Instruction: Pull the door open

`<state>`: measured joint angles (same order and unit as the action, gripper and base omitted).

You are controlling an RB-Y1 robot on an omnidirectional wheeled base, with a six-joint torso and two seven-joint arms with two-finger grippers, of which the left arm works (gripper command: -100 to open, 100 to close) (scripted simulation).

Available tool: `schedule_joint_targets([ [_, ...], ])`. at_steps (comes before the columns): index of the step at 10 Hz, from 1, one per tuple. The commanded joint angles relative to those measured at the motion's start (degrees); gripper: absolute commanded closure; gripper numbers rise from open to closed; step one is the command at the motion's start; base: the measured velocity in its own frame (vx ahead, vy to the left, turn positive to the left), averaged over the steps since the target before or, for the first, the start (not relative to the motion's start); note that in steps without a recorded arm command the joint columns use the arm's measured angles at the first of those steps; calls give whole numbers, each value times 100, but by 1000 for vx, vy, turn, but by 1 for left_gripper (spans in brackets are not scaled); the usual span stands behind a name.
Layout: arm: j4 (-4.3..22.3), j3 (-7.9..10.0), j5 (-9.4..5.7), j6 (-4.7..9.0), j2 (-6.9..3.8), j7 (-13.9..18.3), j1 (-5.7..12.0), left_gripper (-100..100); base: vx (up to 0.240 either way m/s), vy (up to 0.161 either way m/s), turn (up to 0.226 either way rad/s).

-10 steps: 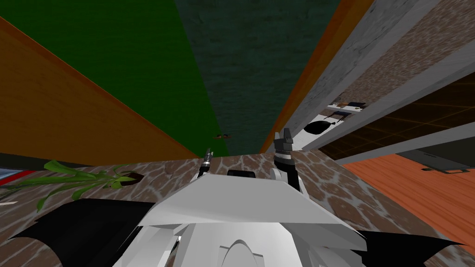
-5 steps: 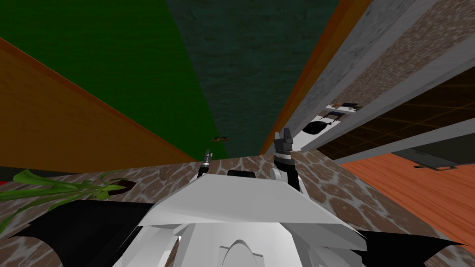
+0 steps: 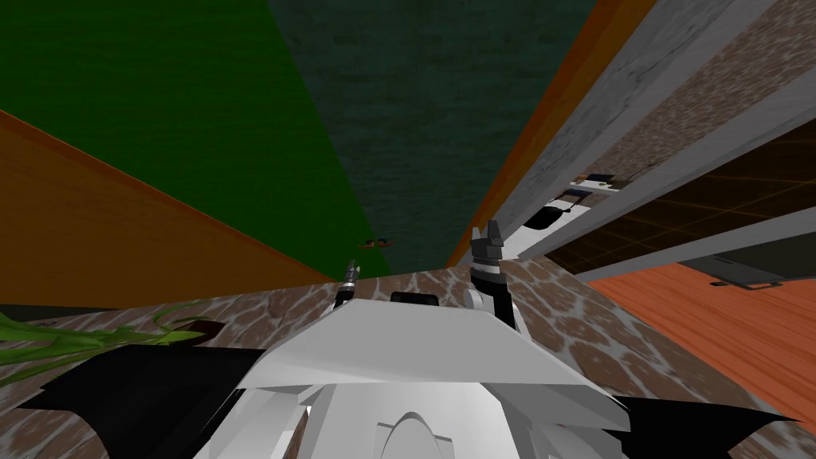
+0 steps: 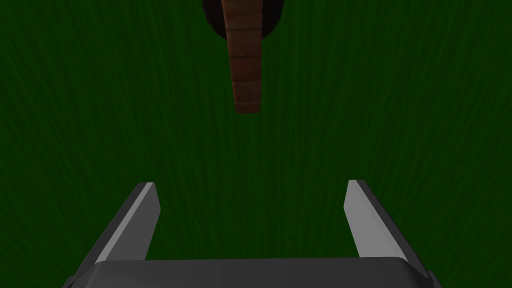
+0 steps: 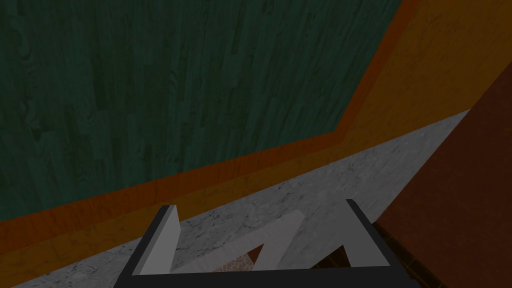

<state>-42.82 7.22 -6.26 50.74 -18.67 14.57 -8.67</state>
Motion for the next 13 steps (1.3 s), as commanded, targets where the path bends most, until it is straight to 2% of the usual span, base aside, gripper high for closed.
schedule_joint_targets([
  [1, -232, 67, -34, -116, -10, -28, -185, -100, 27, 56, -11],
  [3, -21, 318, -164, -131, -112, -77, -243, -100, 58, 71, -42],
  [5, 100, 428, -226, -129, -108, -120, -184, -100, 140, 126, -110],
  [7, 99, 365, -201, -110, 1, -145, -26, -100, 170, 95, -158],
  [9, 41, 238, -142, -89, 129, -154, 138, -100, 189, -49, -177],
  [11, 115, 249, -146, -46, 131, -172, 165, -100, 100, -58, -25],
  [12, 115, 249, -146, -46, 131, -172, 165, 100, 0, 0, 0],
  [13, 115, 249, -146, -46, 131, -172, 165, 100, -19, 8, -13],
])
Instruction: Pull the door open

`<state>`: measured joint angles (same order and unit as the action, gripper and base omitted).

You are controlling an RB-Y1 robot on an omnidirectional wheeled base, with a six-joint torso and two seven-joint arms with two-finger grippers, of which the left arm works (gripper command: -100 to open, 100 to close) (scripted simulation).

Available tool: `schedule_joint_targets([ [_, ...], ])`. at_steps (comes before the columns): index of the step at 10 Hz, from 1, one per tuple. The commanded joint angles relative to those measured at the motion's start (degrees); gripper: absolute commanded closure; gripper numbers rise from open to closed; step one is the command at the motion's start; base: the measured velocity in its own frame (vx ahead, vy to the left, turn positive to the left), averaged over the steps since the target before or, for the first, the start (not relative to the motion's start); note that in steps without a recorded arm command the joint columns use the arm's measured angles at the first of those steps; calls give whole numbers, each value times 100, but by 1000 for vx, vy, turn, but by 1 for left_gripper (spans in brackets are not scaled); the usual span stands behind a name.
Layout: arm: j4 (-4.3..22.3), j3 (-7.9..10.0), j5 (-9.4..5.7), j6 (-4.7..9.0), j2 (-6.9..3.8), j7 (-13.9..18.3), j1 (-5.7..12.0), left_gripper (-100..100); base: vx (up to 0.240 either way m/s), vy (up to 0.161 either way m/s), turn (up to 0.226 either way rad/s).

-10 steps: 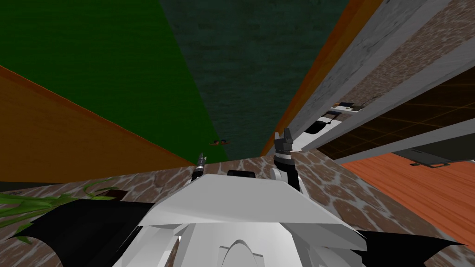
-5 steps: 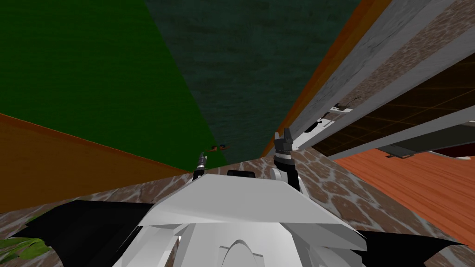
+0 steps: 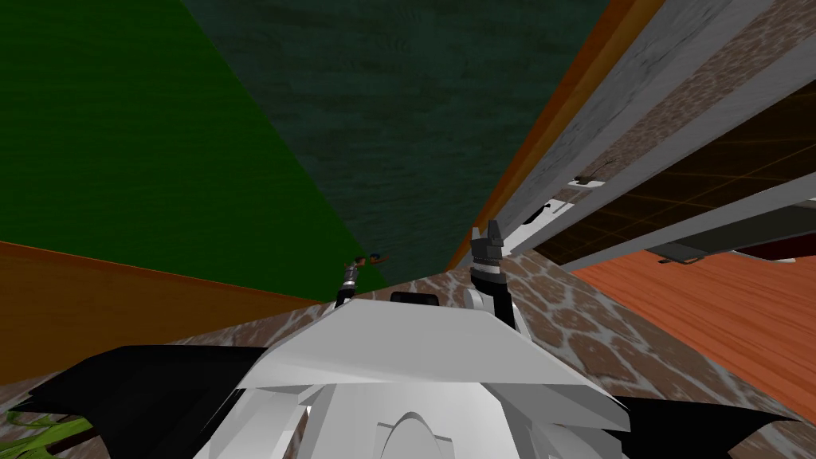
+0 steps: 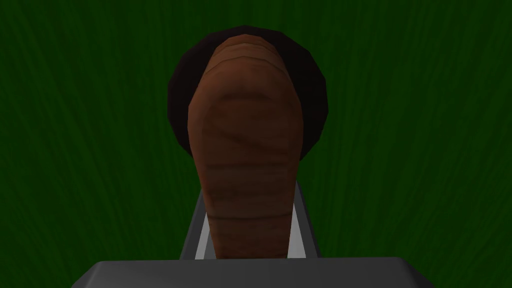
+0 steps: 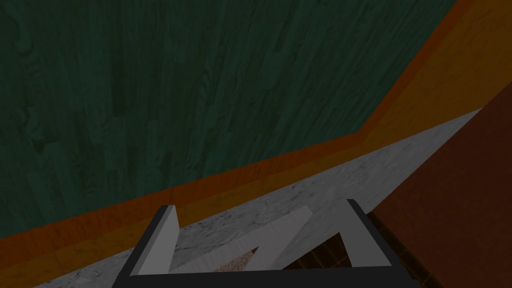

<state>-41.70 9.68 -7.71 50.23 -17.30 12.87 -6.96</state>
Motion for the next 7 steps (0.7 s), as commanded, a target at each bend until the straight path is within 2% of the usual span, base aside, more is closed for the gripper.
schedule_joint_targets([
  [1, 2, 4, -1, 5, -6, -2, -5, 100, -17, 10, -19],
  [4, 2, 4, -1, 5, -6, -2, -5, 100, -4, 2, -3],
  [5, 62, 92, -43, -4, -108, 18, -139, 100, -100, 47, 108],
  [6, 62, 92, -43, -4, -108, 18, -139, 100, -144, 59, 51],
  [7, 94, 145, -67, 3, -189, 45, -235, 100, -156, 32, 35],
])
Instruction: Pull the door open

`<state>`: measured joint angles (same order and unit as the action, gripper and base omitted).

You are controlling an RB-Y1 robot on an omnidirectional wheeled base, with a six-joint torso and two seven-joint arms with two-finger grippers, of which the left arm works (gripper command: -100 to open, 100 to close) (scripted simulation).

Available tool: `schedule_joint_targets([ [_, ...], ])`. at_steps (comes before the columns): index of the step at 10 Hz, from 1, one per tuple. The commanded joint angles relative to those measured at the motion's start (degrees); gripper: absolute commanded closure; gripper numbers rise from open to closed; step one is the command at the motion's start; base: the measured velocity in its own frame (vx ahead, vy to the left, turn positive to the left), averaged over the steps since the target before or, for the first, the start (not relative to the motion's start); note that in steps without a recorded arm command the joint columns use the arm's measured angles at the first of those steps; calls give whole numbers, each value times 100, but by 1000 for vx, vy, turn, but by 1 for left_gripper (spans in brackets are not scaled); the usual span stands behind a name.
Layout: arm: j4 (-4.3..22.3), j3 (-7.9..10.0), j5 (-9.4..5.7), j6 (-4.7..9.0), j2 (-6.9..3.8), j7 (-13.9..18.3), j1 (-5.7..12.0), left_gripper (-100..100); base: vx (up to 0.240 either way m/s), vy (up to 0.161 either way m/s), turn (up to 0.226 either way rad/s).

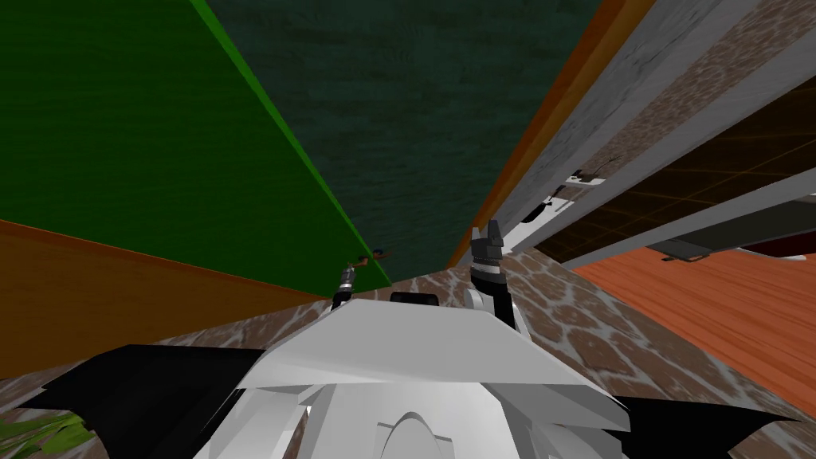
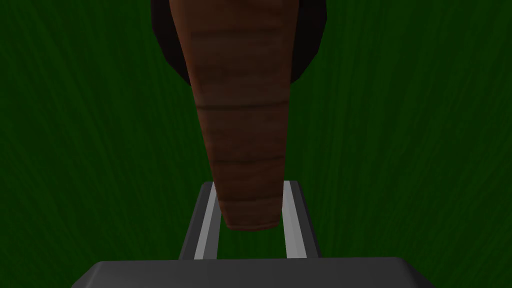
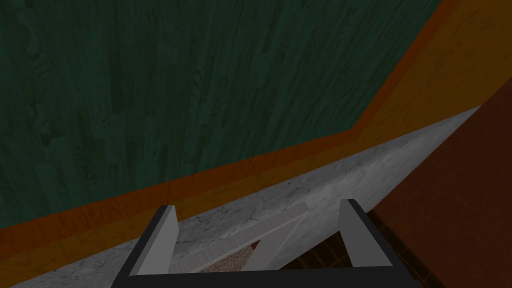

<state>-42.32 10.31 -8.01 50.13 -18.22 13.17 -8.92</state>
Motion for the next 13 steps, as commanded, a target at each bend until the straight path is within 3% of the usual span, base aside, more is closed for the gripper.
schedule_joint_targets([
  [1, 164, 92, -42, 18, -122, 25, -68, 100, -166, 13, 13],
  [4, 177, 96, -41, 55, -215, 92, -176, 100, -142, -30, -1],
  [6, 135, -25, 26, 151, -292, 226, -262, 100, -138, -32, -66],
  [13, -66, -493, 273, 387, -276, 513, -230, 100, -96, 35, -112],
])
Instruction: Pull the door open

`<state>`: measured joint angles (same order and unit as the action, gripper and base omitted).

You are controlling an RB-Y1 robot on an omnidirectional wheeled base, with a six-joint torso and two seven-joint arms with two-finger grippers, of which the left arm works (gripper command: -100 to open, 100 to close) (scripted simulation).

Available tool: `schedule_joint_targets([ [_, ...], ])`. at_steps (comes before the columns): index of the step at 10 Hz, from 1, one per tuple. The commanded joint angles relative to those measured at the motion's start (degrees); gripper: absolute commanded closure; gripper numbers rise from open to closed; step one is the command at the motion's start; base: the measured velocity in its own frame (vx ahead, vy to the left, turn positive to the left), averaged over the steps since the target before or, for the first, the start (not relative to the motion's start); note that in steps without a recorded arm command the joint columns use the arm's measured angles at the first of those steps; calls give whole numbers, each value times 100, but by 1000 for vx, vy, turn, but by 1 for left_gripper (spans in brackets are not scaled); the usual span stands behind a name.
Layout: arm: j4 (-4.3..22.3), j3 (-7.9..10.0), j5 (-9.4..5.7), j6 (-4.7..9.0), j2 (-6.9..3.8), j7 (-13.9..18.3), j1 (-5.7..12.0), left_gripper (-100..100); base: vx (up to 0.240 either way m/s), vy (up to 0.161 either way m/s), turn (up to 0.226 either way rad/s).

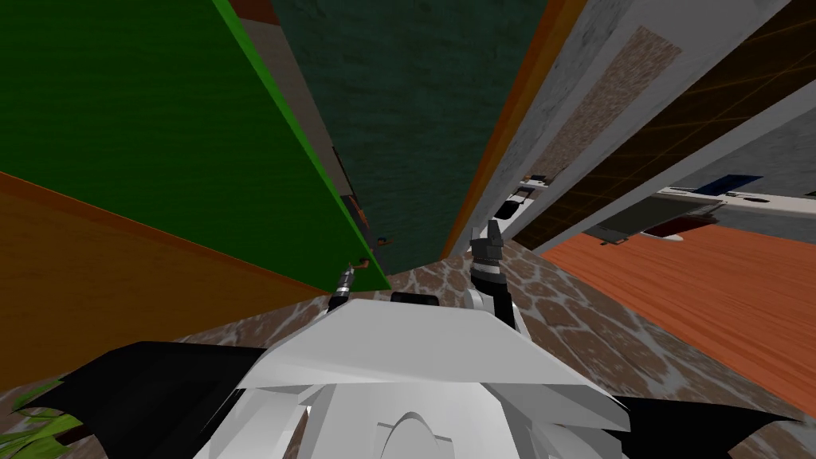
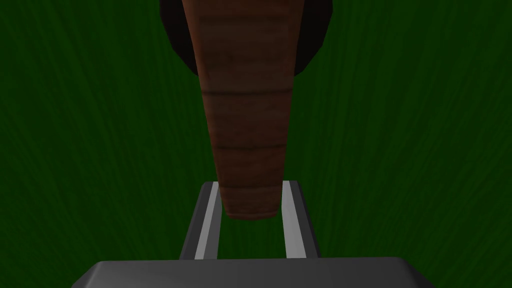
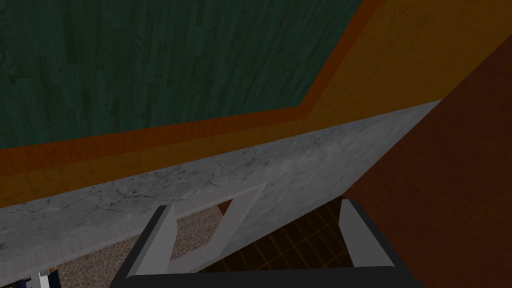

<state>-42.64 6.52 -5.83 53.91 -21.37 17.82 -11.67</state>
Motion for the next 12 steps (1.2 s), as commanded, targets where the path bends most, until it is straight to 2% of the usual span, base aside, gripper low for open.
schedule_joint_targets([
  [1, -58, -168, 83, 33, 49, 76, 58, 100, -48, 39, -105],
  [4, -58, -168, 83, 33, 49, 76, 58, 100, -13, 10, -7],
  [5, -80, -103, 52, -36, 1, 70, 20, 100, -3, 9, 22],
  [6, -30, -158, 83, 138, -53, 145, -64, 100, -114, 13, -163],
  [7, -21, -202, 108, 239, -82, 193, -123, 100, -191, 50, -187],
  [8, -16, -226, 121, 294, -97, 219, -154, 100, -171, 48, -133],
  [9, -6, -277, 150, 412, -130, 275, -222, 100, -183, 23, -125],
  [12, 9, -355, 193, 591, -181, 360, -325, 100, -139, 31, -79],
])
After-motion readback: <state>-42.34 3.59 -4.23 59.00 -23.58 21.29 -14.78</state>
